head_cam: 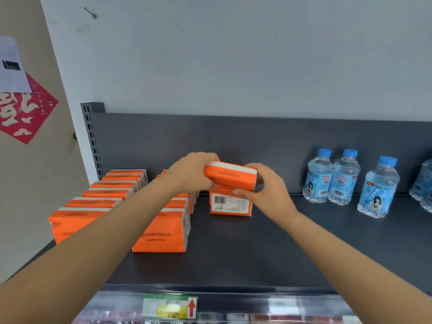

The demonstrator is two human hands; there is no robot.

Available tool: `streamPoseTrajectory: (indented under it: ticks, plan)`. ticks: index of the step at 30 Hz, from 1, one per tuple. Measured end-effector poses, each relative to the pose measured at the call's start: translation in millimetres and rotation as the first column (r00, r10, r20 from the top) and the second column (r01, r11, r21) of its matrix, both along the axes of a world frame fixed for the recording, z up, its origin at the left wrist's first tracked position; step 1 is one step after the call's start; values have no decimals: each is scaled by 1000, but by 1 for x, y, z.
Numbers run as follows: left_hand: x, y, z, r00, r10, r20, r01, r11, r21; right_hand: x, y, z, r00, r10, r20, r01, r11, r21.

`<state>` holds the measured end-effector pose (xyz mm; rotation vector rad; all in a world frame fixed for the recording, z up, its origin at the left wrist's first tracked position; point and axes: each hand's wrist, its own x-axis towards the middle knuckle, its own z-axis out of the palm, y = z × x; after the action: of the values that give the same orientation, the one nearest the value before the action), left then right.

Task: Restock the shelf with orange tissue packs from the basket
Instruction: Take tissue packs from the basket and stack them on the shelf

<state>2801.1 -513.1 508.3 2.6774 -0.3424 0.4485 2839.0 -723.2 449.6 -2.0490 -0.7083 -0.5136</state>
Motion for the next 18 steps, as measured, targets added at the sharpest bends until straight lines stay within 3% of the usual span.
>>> streamPoseTrajectory:
  ticks: [3, 10, 15, 18]
  plan:
    - [-4, 1, 9, 997, -67, -24, 65, 993, -98, -1, -6, 8, 1000, 23, 13, -24, 999, 33]
    - [-7, -3, -3, 988, -121, -95, 113, 990, -88, -4, -18, -4, 996, 77, -40, -75, 997, 29]
    - [-1, -6, -20, 982, -9, -190, 41, 985, 165, -1, -19, -27, 990, 72, -123, -82, 994, -71]
    - [4, -11, -33, 990, 24, -141, 17, 960, 279, -1, -13, -41, 995, -63, -82, 49, 985, -167]
